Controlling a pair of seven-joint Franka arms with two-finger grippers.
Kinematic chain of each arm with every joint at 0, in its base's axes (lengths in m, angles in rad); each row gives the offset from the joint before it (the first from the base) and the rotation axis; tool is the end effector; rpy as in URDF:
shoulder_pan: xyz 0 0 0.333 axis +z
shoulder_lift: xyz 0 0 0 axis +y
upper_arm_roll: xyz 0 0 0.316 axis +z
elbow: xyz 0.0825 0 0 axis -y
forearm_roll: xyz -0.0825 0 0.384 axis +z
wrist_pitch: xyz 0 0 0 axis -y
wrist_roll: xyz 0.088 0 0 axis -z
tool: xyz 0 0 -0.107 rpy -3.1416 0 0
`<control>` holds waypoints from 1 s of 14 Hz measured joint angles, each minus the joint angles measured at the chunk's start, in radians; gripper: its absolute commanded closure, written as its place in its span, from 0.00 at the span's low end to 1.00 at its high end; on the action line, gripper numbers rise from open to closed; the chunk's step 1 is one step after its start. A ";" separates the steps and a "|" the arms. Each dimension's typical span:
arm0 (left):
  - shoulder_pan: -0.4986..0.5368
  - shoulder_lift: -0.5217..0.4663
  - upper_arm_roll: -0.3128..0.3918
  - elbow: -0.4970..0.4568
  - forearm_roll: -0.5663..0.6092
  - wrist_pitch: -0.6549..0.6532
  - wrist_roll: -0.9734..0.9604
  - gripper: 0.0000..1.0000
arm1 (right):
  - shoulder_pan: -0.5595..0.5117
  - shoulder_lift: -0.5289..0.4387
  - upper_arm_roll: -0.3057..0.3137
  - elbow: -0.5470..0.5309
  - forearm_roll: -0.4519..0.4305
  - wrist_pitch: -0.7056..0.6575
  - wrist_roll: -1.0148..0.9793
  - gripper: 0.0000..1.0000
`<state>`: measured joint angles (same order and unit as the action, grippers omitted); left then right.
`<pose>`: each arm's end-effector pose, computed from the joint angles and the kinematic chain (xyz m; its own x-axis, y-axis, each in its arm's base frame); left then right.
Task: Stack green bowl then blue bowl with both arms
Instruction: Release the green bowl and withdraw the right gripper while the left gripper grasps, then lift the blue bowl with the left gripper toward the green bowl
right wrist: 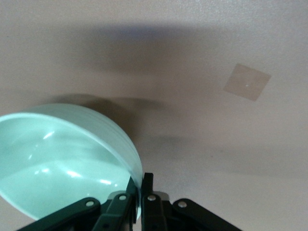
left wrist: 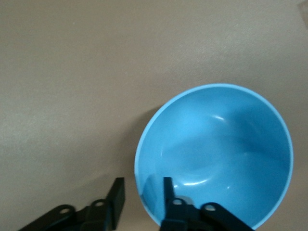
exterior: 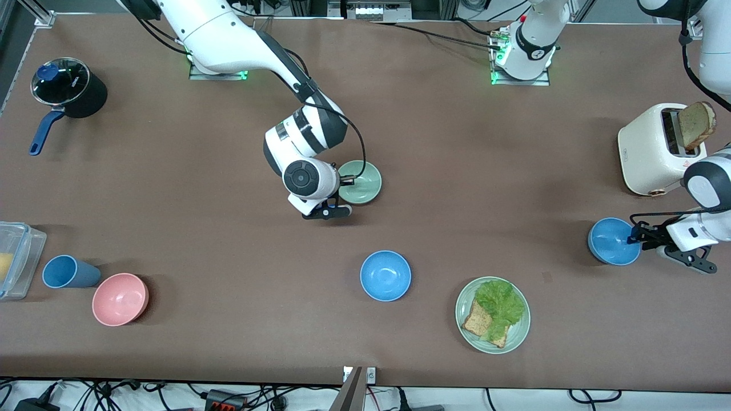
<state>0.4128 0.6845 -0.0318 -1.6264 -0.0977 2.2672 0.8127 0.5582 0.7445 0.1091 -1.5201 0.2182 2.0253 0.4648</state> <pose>0.6370 0.2553 0.2172 0.9357 -0.3511 0.0346 -0.3528 -0.9306 0.0974 0.5363 0.4253 0.2069 0.9412 0.0764 -0.3290 0.0451 -0.9938 -0.1017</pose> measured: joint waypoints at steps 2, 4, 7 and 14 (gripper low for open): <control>0.007 0.003 -0.002 0.000 0.000 0.000 0.000 0.95 | 0.000 -0.002 0.000 0.009 0.000 0.000 0.011 0.00; 0.009 0.004 -0.003 0.000 -0.009 0.000 0.000 1.00 | 0.000 -0.021 -0.006 0.033 0.000 -0.011 0.014 0.00; 0.011 0.003 -0.003 0.002 -0.060 -0.024 0.000 1.00 | -0.019 -0.128 -0.044 0.067 -0.002 -0.076 0.018 0.00; 0.009 -0.066 -0.050 0.028 -0.096 -0.300 -0.028 1.00 | -0.183 -0.315 -0.136 0.152 -0.117 -0.256 -0.037 0.00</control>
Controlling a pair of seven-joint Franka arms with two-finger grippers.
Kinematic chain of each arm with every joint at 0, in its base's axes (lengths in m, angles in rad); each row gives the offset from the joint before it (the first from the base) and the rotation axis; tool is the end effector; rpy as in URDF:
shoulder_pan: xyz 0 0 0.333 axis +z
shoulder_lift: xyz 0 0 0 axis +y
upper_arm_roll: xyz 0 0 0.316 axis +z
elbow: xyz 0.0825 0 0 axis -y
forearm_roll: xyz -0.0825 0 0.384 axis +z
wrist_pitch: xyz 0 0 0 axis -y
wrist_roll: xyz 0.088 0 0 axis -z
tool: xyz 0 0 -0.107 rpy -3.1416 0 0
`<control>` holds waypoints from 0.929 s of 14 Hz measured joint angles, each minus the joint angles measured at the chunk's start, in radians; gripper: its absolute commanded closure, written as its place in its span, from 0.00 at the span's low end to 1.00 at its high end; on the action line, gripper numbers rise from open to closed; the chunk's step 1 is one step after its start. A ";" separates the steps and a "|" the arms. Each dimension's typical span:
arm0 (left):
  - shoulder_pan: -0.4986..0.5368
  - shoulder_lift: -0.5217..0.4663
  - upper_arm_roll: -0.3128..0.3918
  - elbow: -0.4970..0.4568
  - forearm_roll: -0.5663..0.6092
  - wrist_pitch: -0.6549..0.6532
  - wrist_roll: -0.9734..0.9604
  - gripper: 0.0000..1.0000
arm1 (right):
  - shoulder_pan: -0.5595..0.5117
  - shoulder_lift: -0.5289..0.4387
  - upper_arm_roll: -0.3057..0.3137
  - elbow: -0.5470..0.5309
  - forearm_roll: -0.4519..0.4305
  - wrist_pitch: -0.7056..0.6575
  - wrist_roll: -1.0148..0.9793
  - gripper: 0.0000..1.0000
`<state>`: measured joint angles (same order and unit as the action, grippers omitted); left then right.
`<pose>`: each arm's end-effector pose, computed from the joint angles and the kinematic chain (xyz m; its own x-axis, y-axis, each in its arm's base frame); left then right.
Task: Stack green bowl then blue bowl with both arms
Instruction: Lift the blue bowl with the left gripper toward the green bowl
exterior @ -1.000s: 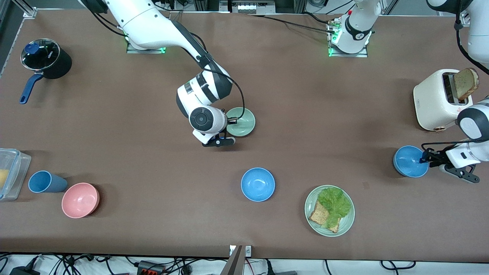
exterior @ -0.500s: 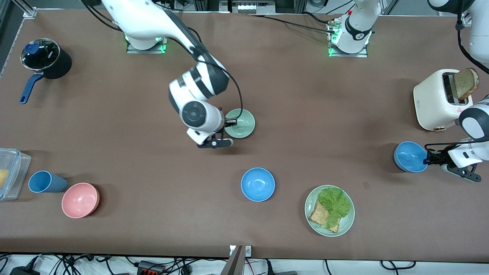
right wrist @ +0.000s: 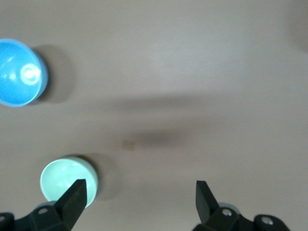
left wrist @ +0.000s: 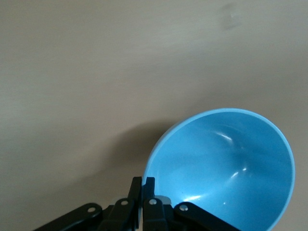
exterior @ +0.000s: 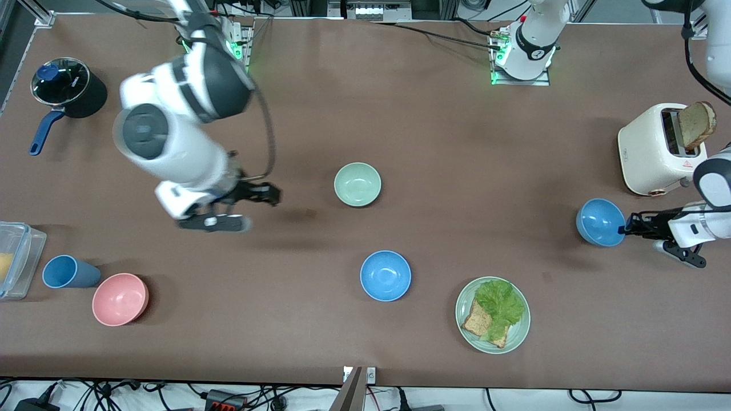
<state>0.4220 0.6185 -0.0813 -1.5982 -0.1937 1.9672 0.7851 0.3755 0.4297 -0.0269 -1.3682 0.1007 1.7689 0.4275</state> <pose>0.6304 0.2169 0.2546 0.9407 -0.3372 -0.0386 -0.3078 -0.8956 0.3213 0.6390 0.2450 0.4707 0.9934 -0.0954 -0.0629 -0.0996 -0.9928 -0.0667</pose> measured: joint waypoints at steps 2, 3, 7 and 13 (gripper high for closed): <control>-0.002 -0.061 -0.036 0.002 -0.001 -0.103 -0.065 1.00 | -0.057 -0.011 -0.002 0.030 -0.001 -0.052 -0.007 0.00; -0.004 -0.088 -0.061 0.002 -0.002 -0.147 -0.112 1.00 | -0.080 -0.016 -0.003 0.045 -0.001 -0.072 -0.008 0.00; -0.010 -0.153 -0.217 -0.013 -0.002 -0.206 -0.375 1.00 | -0.174 -0.059 -0.004 0.079 -0.005 -0.092 -0.018 0.00; -0.058 -0.179 -0.527 -0.034 -0.003 -0.168 -1.030 1.00 | -0.376 -0.120 -0.005 0.068 -0.007 -0.107 -0.267 0.00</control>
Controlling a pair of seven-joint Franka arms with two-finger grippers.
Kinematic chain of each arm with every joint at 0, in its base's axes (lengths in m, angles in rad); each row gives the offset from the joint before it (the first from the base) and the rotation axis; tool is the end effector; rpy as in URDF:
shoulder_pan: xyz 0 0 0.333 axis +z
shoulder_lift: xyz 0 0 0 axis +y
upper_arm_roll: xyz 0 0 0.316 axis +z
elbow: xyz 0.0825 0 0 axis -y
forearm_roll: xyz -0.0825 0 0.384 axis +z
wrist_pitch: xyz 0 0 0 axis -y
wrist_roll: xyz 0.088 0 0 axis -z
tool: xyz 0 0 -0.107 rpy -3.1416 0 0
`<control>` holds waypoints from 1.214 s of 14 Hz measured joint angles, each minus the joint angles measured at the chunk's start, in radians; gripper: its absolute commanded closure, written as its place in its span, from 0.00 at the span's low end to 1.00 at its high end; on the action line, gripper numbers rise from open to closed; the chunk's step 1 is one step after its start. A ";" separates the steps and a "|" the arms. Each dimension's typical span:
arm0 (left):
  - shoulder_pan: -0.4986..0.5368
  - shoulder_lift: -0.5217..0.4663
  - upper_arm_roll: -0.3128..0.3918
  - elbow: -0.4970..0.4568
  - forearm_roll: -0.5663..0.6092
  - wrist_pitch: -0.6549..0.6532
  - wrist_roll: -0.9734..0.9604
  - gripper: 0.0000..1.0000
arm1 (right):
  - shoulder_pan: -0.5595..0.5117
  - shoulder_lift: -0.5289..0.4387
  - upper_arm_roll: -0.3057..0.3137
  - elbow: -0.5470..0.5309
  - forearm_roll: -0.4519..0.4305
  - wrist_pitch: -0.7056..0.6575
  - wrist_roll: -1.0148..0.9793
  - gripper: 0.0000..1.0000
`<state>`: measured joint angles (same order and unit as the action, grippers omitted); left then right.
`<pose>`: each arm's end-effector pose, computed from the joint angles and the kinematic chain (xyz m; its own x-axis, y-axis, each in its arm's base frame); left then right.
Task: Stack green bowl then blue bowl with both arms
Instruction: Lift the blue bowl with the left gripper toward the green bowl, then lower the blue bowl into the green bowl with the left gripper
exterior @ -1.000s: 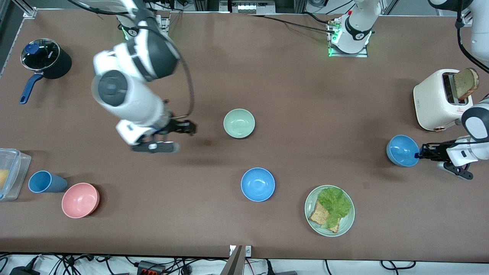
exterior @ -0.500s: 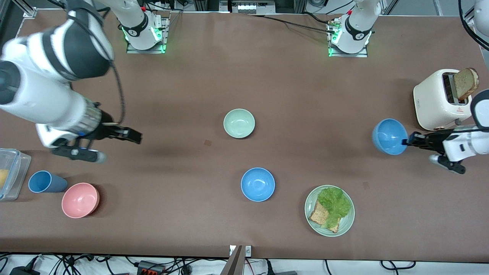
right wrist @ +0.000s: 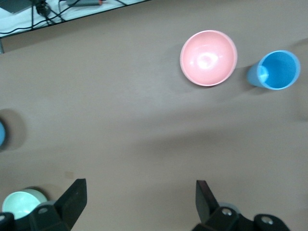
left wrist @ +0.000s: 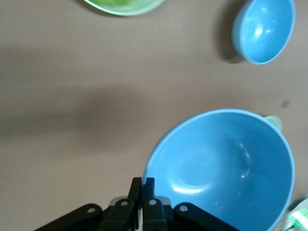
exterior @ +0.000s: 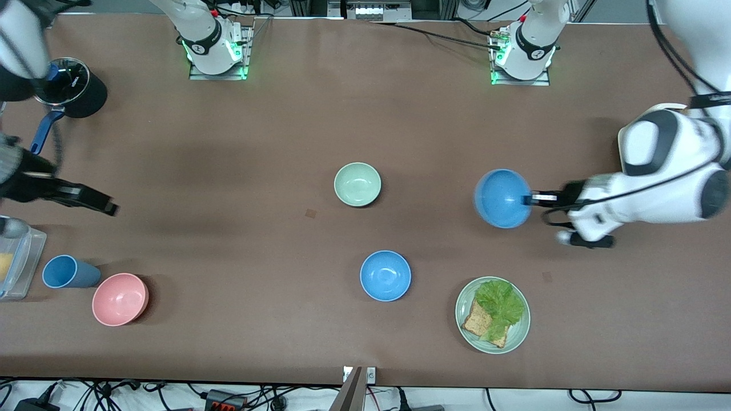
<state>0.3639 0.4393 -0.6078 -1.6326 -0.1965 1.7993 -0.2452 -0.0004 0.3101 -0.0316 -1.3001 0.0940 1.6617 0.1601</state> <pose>0.6268 -0.1274 0.3943 0.9529 0.0271 -0.3021 0.1365 -0.9277 0.3474 0.6554 -0.0084 0.5742 0.9797 -0.1967 0.0372 -0.1927 -0.9770 -0.0913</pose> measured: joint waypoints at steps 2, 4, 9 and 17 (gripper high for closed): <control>-0.107 0.009 -0.012 -0.021 0.000 0.086 -0.190 1.00 | -0.036 -0.021 0.000 -0.011 0.000 -0.003 -0.090 0.00; -0.216 0.039 -0.011 -0.035 0.000 0.200 -0.325 1.00 | -0.041 -0.040 0.001 -0.020 -0.010 -0.008 -0.142 0.00; -0.389 0.134 -0.009 -0.041 0.155 0.357 -0.526 1.00 | -0.039 -0.070 -0.014 -0.048 -0.065 -0.069 -0.182 0.00; -0.479 0.203 -0.007 -0.041 0.225 0.377 -0.692 1.00 | -0.034 -0.083 -0.025 -0.067 -0.065 -0.075 -0.195 0.00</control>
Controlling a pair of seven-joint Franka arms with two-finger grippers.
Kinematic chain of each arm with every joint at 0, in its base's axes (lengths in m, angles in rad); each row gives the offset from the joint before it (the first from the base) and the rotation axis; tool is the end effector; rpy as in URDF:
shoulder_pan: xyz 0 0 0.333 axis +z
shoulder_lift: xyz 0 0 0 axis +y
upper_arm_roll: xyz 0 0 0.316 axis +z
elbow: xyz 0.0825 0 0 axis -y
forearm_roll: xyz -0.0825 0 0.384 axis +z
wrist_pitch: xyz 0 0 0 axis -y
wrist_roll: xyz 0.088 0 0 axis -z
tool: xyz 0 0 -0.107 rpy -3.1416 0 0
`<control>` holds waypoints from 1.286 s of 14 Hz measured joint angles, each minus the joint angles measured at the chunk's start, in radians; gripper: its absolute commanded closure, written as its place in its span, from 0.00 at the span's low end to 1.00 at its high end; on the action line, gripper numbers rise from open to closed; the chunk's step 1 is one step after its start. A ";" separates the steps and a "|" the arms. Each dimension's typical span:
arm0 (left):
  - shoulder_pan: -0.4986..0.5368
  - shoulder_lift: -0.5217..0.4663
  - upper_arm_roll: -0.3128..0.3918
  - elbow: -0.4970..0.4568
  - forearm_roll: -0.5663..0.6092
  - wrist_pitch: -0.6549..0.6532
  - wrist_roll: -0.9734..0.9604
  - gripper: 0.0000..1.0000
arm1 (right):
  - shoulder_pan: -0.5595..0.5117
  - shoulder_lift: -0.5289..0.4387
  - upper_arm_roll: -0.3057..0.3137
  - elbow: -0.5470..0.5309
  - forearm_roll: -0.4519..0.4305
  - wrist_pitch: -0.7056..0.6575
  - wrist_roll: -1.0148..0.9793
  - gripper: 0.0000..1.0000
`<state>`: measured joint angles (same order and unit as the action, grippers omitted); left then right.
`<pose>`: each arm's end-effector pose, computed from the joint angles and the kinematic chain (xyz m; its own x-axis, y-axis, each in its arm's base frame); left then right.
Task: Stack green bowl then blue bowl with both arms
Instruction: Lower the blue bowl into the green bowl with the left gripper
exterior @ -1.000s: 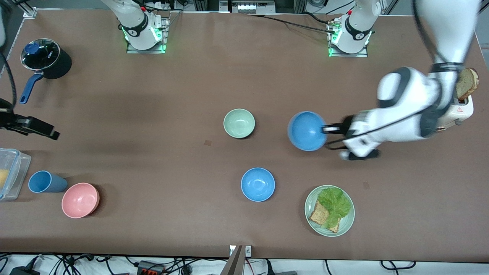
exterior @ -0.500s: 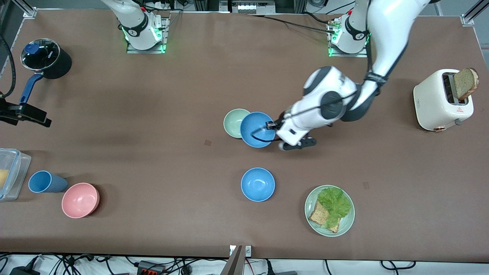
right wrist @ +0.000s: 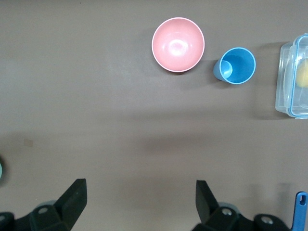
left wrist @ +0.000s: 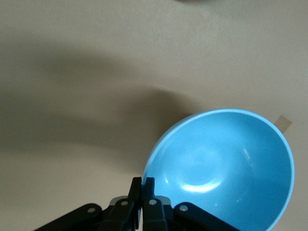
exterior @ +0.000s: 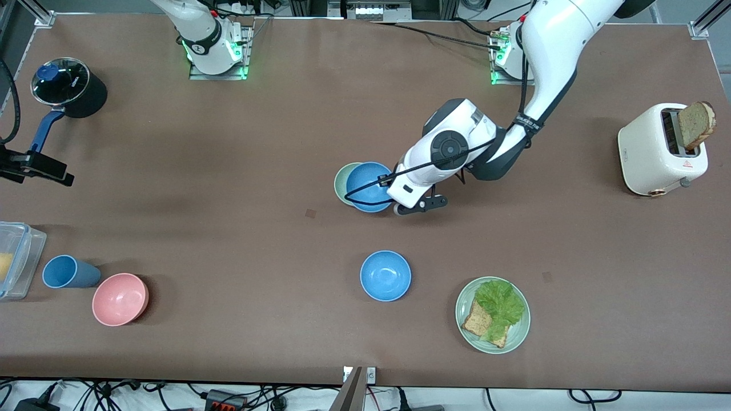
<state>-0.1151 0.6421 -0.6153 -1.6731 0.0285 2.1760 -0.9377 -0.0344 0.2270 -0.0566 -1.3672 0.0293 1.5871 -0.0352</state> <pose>0.5345 -0.4105 0.2847 0.9272 0.2448 -0.2834 0.2979 -0.9408 0.1620 0.6225 -0.0495 0.5884 0.9985 -0.0549 -0.0062 -0.0550 -0.9983 -0.0168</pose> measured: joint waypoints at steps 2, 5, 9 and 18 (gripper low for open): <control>-0.017 0.012 0.000 0.000 0.000 0.006 -0.020 1.00 | 0.002 -0.023 0.001 -0.031 0.000 0.003 0.000 0.00; -0.034 0.019 0.000 0.000 0.000 0.018 -0.028 1.00 | 0.002 -0.102 0.002 -0.154 0.000 0.061 0.000 0.00; -0.049 0.030 0.002 0.000 0.000 0.020 -0.031 0.99 | 0.002 -0.179 0.007 -0.259 0.000 0.092 0.000 0.00; -0.065 0.039 0.005 0.000 0.025 0.023 -0.080 0.83 | 0.012 -0.186 0.017 -0.270 -0.018 0.113 0.000 0.00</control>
<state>-0.1803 0.6806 -0.6107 -1.6730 0.0539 2.1992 -1.0172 -0.0226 0.0411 -0.0397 -1.6369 0.0108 1.6998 -0.0352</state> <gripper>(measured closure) 0.956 0.000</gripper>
